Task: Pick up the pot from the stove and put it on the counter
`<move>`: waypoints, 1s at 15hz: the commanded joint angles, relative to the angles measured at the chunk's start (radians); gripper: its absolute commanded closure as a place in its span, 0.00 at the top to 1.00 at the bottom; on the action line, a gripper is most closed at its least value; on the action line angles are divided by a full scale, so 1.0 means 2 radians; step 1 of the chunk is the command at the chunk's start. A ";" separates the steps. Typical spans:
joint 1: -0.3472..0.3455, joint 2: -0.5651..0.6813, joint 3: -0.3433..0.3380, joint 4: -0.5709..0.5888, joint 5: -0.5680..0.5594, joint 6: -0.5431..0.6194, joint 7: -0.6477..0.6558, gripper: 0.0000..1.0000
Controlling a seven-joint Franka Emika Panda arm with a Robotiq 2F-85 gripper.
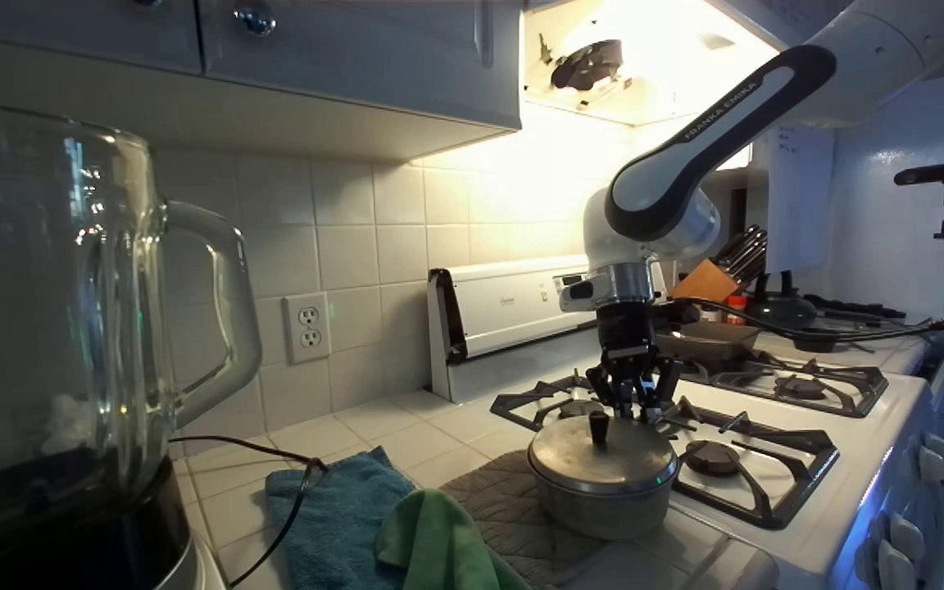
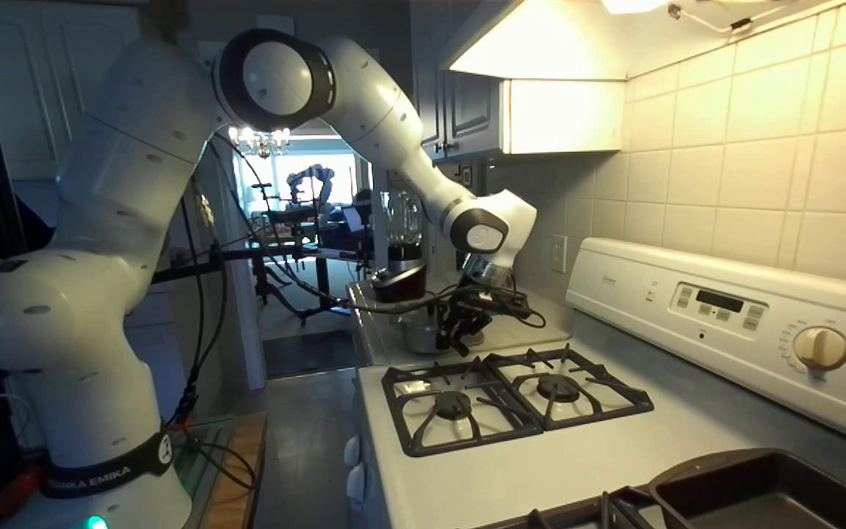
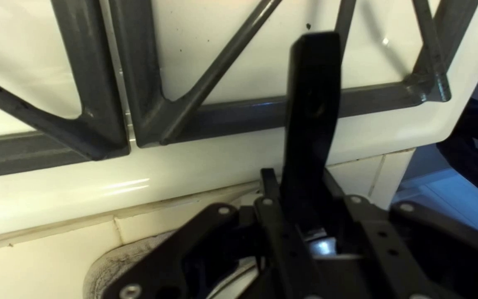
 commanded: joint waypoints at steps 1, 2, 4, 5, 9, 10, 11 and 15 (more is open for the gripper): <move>0.008 0.005 -0.001 0.009 -0.011 0.001 0.011 0.57; 0.009 0.005 -0.001 0.008 -0.012 0.003 0.011 0.63; 0.011 0.003 -0.002 0.006 -0.014 0.005 0.012 0.77; 0.012 0.002 -0.002 0.005 -0.016 0.006 0.012 0.83; 0.017 0.000 -0.008 -0.007 -0.034 0.024 0.015 0.98; 0.019 0.001 -0.009 -0.010 -0.041 0.033 0.015 1.00; 0.019 0.002 -0.009 -0.011 -0.045 0.039 0.013 1.00; 0.022 0.008 -0.008 -0.017 -0.060 0.061 0.017 0.88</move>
